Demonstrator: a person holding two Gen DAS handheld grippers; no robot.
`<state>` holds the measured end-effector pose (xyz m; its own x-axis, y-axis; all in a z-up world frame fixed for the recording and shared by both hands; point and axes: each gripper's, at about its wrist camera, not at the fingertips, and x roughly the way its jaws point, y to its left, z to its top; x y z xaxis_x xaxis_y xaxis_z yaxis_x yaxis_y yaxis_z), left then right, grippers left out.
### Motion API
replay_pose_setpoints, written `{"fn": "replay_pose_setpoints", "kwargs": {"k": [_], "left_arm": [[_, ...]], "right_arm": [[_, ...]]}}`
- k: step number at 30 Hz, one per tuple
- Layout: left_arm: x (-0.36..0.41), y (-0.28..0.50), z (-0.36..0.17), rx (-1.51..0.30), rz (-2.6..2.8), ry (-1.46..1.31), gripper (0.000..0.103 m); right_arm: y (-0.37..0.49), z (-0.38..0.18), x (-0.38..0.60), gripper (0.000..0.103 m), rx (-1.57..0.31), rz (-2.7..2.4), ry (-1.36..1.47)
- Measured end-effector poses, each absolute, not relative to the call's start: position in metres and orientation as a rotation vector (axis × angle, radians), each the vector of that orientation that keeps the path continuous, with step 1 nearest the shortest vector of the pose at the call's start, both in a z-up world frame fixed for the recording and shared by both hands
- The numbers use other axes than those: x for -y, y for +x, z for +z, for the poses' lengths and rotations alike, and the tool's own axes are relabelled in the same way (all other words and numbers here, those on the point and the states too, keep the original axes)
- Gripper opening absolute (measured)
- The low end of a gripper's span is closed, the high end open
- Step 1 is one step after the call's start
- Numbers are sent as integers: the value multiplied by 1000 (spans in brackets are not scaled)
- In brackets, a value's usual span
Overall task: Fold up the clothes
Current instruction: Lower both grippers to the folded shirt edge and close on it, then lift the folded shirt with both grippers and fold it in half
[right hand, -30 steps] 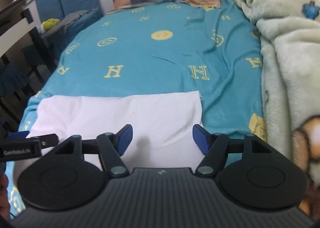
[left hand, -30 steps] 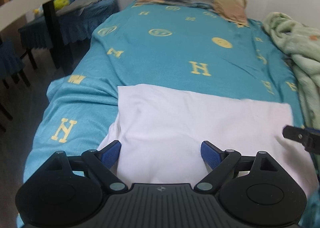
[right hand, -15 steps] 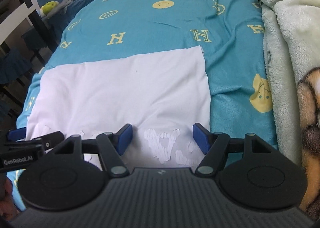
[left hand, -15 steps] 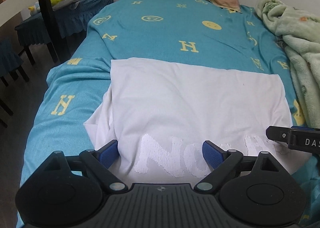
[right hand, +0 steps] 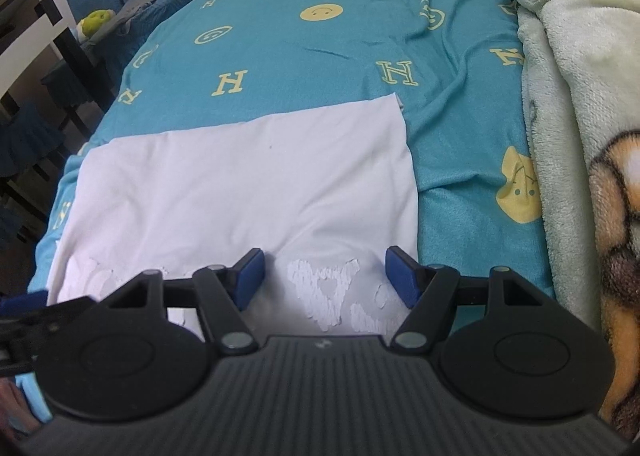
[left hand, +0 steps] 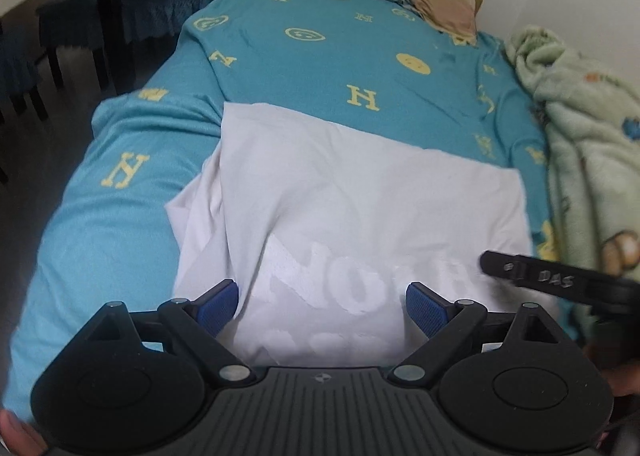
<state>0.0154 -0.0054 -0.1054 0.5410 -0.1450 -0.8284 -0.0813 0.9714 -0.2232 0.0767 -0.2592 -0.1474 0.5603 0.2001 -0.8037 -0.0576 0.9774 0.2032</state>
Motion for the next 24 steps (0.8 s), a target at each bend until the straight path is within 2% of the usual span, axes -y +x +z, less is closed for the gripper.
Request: {"fn": "replay_pose_setpoints", "kwargs": {"k": [4, 9, 12, 13, 14, 18, 19, 21, 22, 24], "left_arm": [[-5, 1, -111, -1068, -75, -496, 97], [-9, 3, -146, -1161, -100, -704, 97], [-19, 7, -164, -1159, -81, -846, 96], [-24, 6, -165, -1128, -68, -896, 94], [-30, 4, -166, -1093, -53, -939, 87], [-49, -2, -172, -1006, -8, -1089, 81], [-53, -3, -176, -1002, 7, -1121, 78], [-59, -6, -181, -996, 37, -1156, 58], [-60, -7, -180, -984, 38, -1163, 53], [-63, -8, -179, -960, 41, -1178, 30]], "right_arm": [[77, -145, 263, 69, -959, 140, 194], [76, -141, 267, 69, -947, 131, 238], [76, -142, 266, 70, -944, 130, 242], [76, -142, 267, 70, -941, 129, 247], [77, -142, 267, 70, -937, 128, 254], [77, -142, 273, 70, -918, 116, 305], [78, -142, 275, 70, -912, 113, 322], [77, -141, 278, 69, -898, 105, 346], [76, -140, 279, 70, -889, 98, 357], [72, -133, 284, 70, -851, 96, 404]]}}
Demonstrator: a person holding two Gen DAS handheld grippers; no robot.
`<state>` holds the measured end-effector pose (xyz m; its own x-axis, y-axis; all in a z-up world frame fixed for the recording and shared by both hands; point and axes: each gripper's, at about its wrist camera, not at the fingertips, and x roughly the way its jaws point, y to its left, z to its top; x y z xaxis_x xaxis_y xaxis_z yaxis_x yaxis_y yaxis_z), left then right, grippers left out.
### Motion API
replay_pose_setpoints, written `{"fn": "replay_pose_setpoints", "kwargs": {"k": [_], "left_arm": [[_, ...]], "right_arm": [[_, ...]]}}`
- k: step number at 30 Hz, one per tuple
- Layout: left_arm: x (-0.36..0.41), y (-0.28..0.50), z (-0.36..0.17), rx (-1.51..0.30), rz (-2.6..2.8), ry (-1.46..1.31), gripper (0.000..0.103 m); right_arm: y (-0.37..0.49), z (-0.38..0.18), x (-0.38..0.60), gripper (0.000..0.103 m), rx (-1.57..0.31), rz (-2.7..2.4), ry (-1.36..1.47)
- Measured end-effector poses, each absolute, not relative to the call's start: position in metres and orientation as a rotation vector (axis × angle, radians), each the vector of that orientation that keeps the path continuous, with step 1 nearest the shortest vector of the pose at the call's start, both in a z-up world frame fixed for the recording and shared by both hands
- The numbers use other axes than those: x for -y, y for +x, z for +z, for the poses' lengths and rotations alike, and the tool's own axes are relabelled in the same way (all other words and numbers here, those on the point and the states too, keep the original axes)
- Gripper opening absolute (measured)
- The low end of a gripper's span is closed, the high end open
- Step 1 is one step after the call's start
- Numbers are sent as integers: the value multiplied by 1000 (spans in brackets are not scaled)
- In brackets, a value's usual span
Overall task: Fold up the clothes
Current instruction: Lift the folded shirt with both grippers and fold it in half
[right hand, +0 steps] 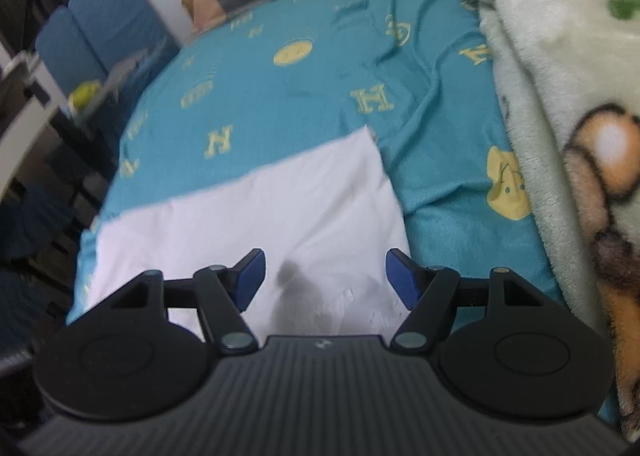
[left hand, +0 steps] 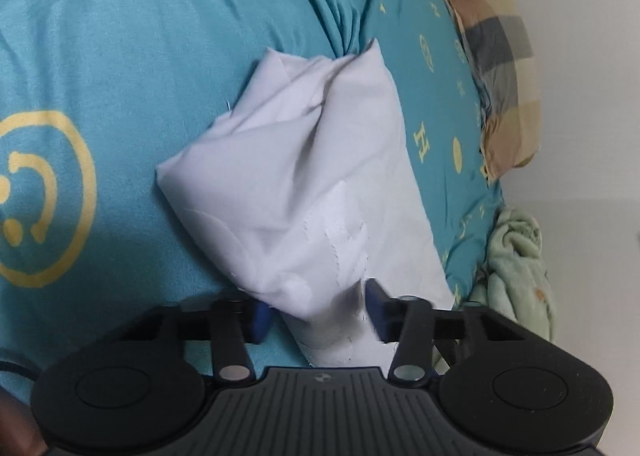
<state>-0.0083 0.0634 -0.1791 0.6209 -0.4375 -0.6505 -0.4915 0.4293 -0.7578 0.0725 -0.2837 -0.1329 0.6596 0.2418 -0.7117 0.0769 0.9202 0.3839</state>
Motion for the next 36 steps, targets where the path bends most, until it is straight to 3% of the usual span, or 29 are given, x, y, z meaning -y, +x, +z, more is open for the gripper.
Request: {"fn": "replay_pose_setpoints", "kwargs": {"k": [3, 6, 17, 26, 28, 30, 31, 34, 36], "left_arm": [[-65, -9, -173, -920, 16, -1185, 18], [-65, -8, -164, -874, -22, -1187, 15], [-66, -15, -143, -817, -81, -1176, 14], [-77, -10, -148, -825, -89, -1248, 14], [-77, -8, -149, -825, -88, -1248, 14], [-77, -7, -151, -825, -81, -1244, 14], [-77, -7, -153, -826, -75, -1244, 16], [-79, -7, -160, -845, -52, -1265, 37], [-76, -3, -166, -874, -61, -1260, 61]], "right_arm": [[60, -117, 291, 71, -771, 138, 565], [45, -110, 292, 71, -752, 252, 810], [13, -188, 242, 71, -1118, 317, 1418], [31, -216, 291, 70, -883, 24, 1535], [32, -213, 294, 50, -864, 8, 1507], [33, -208, 292, 37, -851, 12, 1480], [33, -205, 289, 33, -841, 22, 1460], [34, -196, 284, 28, -815, 55, 1427], [34, -193, 285, 27, -801, 74, 1424]]}}
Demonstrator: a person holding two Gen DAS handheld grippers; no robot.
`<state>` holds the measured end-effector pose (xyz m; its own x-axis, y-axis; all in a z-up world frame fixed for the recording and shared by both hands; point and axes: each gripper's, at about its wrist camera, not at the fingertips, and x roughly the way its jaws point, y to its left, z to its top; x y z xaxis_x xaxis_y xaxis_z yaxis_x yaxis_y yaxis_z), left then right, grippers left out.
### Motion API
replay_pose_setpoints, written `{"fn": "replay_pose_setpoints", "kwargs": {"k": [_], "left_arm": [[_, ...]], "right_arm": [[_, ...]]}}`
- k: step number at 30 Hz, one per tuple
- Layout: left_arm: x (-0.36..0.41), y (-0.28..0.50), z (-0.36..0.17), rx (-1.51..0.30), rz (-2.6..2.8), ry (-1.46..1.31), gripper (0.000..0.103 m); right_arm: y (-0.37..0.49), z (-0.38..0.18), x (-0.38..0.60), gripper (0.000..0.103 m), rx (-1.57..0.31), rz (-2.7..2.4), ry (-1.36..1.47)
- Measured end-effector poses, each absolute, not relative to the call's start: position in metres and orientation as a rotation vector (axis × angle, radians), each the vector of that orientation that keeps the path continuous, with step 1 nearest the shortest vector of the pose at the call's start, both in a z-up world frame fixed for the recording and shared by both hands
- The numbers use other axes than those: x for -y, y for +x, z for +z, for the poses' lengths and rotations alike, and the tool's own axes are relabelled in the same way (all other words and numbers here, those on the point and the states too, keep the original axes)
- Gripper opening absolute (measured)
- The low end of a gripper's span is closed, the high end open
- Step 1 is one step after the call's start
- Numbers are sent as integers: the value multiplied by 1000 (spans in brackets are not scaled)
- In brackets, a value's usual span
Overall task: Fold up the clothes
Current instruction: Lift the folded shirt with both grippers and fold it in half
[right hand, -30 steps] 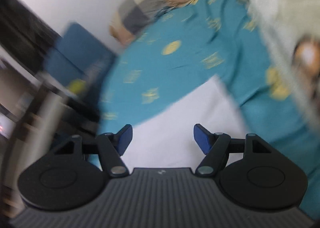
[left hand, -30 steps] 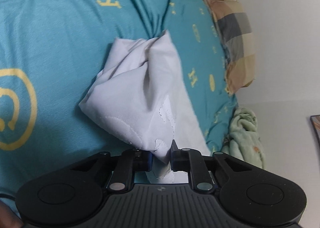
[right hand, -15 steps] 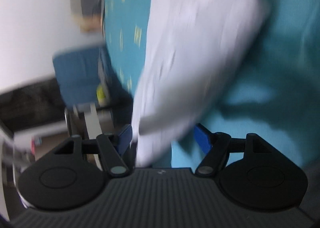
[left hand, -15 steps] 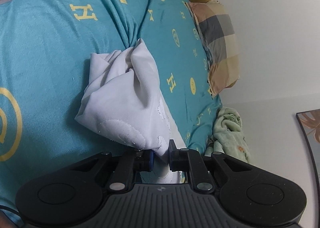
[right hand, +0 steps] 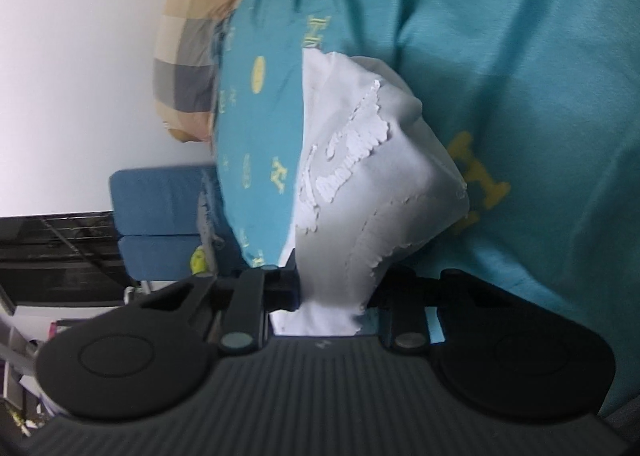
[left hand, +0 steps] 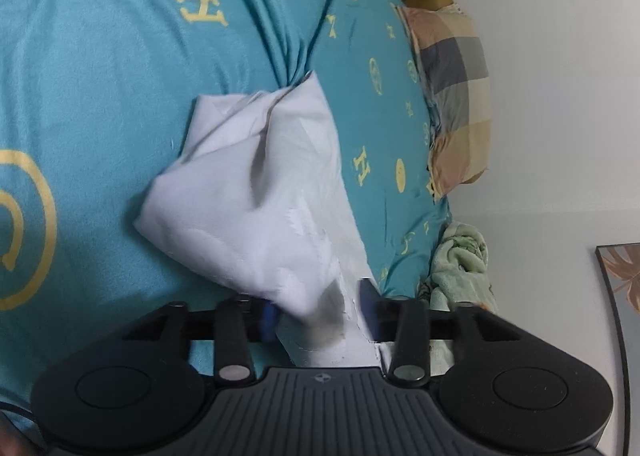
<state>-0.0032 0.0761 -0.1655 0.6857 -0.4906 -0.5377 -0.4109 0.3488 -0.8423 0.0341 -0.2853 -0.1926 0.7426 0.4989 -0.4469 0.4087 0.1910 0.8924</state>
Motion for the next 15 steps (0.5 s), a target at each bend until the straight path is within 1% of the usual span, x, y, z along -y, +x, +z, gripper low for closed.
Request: {"fn": "replay_pose_setpoints", "kwargs": {"k": [1, 3, 4, 7, 10, 13, 15], "left_arm": [[-74, -1, -169, -892, -70, -1263, 64], [-68, 4, -180, -935, -96, -1302, 76], [-65, 7, -187, -956, -111, -1327, 78], [-57, 17, -209, -1004, -138, -1402, 79], [-69, 19, -217, -950, -66, -1442, 78], [-87, 15, -224, -866, 4, -1526, 71], [-93, 14, -229, -848, 18, -1572, 50]], "right_arm": [[34, -191, 287, 27, -795, 82, 1419], [34, -190, 288, 26, -795, 97, 1410], [34, -190, 288, 26, -795, 102, 1410], [33, -189, 290, 26, -784, 120, 1417], [30, -187, 295, 26, -767, 131, 1423], [27, -185, 301, 25, -752, 138, 1428], [26, -184, 303, 25, -745, 139, 1427]]}}
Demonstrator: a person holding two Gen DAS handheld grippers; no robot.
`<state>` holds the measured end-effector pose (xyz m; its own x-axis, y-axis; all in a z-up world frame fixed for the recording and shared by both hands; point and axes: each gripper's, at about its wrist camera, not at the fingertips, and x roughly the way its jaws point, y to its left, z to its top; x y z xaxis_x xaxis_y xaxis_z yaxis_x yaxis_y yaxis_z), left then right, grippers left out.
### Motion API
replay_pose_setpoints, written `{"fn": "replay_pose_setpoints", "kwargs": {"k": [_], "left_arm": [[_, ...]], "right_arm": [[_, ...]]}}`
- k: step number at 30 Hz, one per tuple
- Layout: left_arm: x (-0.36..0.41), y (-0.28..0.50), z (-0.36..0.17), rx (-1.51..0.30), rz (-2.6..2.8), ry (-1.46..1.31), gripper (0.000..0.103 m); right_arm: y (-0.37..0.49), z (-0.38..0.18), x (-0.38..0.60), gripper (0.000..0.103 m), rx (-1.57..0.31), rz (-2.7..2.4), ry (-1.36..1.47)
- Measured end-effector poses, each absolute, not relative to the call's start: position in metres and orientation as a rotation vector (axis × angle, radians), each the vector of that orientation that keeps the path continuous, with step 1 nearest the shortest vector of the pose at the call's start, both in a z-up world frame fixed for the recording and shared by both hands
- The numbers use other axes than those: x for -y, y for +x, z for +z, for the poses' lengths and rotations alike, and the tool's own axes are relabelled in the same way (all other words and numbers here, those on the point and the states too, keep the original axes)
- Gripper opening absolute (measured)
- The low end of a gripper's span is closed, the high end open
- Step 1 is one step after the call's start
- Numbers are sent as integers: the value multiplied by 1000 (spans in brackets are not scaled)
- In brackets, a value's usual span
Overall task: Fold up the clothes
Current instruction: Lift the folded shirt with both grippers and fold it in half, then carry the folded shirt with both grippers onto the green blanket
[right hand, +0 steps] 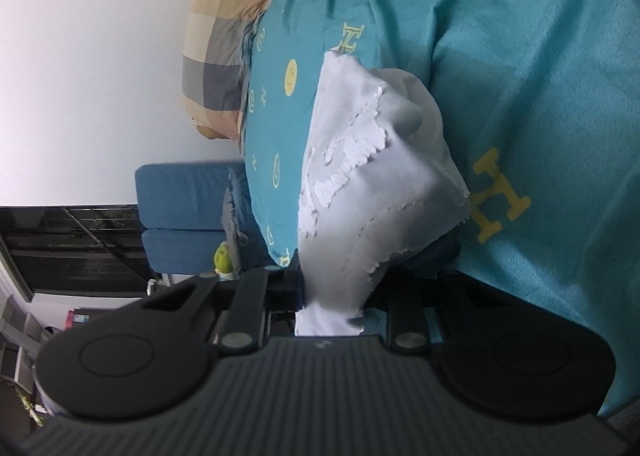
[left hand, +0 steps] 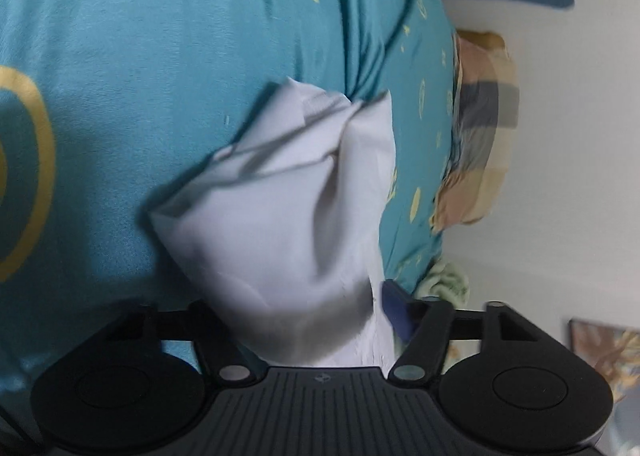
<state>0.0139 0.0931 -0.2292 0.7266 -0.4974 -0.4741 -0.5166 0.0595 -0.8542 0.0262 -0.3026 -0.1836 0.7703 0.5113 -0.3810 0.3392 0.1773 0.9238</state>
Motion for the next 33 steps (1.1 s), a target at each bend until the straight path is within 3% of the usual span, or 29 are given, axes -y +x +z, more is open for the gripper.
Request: {"fn": "replay_pose_setpoints", "kwargs": {"k": [3, 6, 19, 33], "left_arm": [[-93, 13, -222, -823, 5, -1549, 32], [-93, 19, -208, -764, -67, -1526, 25], [-71, 39, -132, -723, -142, -1521, 24], [7, 79, -9, -724, -264, -1470, 24]], "right_arm": [[25, -180, 303, 25, -739, 140, 1407], [24, -172, 306, 25, -718, 147, 1408], [25, -115, 325, 25, -661, 169, 1437], [60, -10, 400, 25, -551, 191, 1416]]}}
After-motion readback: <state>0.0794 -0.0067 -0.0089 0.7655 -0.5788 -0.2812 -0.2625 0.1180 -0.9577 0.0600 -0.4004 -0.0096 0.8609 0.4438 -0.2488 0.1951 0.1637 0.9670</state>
